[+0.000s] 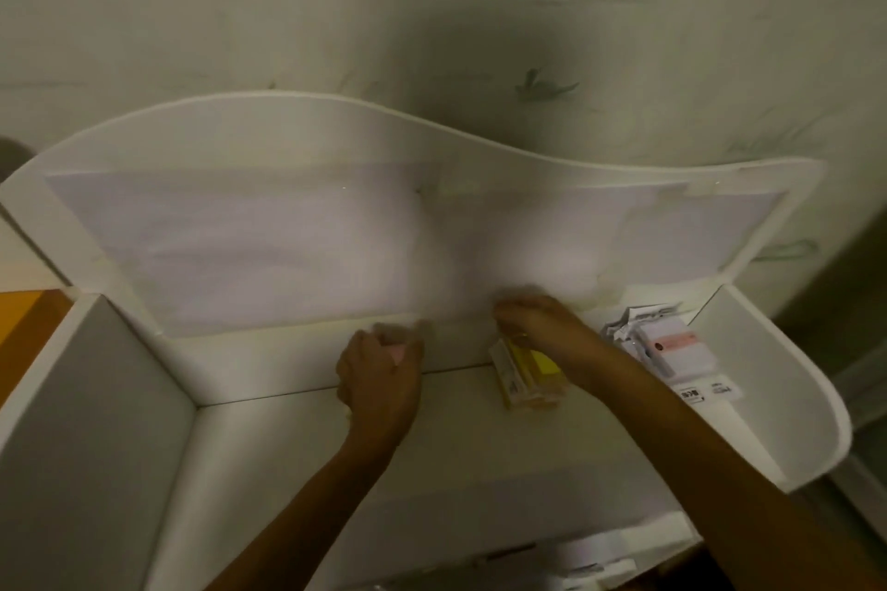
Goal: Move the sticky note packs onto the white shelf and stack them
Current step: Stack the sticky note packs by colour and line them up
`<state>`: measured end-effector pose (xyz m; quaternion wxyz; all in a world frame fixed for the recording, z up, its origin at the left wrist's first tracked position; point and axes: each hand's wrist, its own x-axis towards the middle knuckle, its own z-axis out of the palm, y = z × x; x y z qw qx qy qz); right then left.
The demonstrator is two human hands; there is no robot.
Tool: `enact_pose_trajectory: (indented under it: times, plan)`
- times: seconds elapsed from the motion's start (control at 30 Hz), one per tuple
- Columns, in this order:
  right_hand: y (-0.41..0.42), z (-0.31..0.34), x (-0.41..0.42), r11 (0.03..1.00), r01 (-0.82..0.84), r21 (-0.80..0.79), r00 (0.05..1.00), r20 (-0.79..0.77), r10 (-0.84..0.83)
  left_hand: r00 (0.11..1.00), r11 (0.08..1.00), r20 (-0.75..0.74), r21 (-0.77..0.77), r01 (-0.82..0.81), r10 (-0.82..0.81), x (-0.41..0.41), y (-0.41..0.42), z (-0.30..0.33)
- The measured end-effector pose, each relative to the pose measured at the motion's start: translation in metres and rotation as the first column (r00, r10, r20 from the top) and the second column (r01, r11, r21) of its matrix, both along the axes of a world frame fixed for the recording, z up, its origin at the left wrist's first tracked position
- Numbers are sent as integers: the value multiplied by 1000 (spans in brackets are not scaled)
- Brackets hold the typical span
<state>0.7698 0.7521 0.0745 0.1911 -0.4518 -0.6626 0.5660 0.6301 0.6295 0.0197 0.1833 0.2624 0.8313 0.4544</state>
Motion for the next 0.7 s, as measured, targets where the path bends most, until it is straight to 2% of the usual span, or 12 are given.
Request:
enact_pose_trajectory:
  times: [0.1, 0.2, 0.27, 0.33, 0.47, 0.5, 0.63, 0.7]
  plan:
    - [20, 5, 37, 996, 21, 92, 996, 81, -28, 990, 999, -139, 6, 32, -31, 28, 8, 4]
    - [40, -12, 68, 984, 110, 142, 982, 137, -129, 981, 988, -159, 91, 123, -108, 57, 24, 6]
    - [48, -24, 81, 975, 149, 162, 968, 176, -177, 989, 987, -52, 74, 144, -141, 77, 38, 5]
    - [54, -36, 89, 977, 173, 122, 958, 211, -196, 972, 986, 168, 35, 162, -165, 94, 53, 2]
    - [61, -61, 93, 961, 149, -235, 989, 54, -140, 824, 999, 565, 14, 45, -45, 111, 79, -3]
    - [62, -66, 93, 941, 126, -313, 992, 38, -120, 786, 1000, 618, 7, 28, -26, 113, 84, -6]
    - [67, -80, 90, 883, 68, -465, 998, 37, -57, 651, 1000, 759, -9, -23, 22, 118, 98, -14]
    - [66, -80, 86, 843, 41, -537, 998, -14, -58, 613, 999, 790, 19, -41, 10, 118, 105, -16]
